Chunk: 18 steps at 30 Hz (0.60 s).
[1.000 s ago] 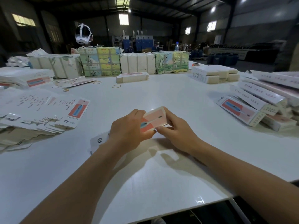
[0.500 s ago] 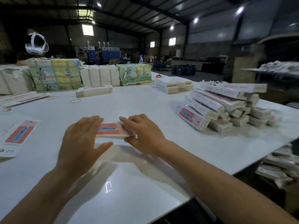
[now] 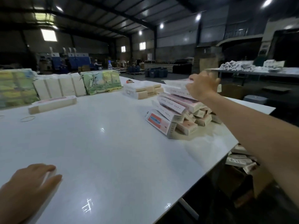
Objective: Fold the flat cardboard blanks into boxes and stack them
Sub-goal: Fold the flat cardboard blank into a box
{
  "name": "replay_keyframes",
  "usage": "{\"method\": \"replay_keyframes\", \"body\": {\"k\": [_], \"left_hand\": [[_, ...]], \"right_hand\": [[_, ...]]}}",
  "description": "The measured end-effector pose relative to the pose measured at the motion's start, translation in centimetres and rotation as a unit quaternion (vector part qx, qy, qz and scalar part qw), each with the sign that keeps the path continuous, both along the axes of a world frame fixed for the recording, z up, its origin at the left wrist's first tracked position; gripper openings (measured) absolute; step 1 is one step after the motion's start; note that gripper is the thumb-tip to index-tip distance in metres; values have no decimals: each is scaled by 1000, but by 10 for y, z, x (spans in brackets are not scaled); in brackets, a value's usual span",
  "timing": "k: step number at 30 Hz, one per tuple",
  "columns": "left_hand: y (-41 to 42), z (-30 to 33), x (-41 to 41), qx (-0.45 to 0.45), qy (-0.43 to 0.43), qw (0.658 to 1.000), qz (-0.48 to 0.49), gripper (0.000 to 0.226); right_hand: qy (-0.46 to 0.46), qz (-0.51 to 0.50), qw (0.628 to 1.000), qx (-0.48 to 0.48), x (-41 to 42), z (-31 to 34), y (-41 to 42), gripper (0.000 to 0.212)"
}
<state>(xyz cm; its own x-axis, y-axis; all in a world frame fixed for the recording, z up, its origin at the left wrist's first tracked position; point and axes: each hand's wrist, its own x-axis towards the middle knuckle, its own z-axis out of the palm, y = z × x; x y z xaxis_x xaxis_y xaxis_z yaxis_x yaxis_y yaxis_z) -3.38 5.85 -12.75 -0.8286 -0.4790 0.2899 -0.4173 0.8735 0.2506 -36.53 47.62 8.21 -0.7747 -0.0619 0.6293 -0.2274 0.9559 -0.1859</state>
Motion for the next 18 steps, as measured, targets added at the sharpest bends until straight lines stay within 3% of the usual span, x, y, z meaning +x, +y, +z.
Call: {"method": "replay_keyframes", "body": {"k": [4,8,11,14,18], "left_hand": [[25,26,-3,27,-6,999,27,76],[53,45,2,29,-17,999,31,62],[66,51,5,37,13,999,28,48],[75,53,8,26,28,999,34,34],[82,56,11,21,40,999,25,35]], "right_hand": [[-51,-65,994,69,-9,-20,12,38],[-20,-25,999,19,1,-16,10,37],[56,96,993,-37,32,-3,-18,37],[96,251,962,-50,85,-4,-68,31],[24,453,891,-31,162,-48,-133,24]]}}
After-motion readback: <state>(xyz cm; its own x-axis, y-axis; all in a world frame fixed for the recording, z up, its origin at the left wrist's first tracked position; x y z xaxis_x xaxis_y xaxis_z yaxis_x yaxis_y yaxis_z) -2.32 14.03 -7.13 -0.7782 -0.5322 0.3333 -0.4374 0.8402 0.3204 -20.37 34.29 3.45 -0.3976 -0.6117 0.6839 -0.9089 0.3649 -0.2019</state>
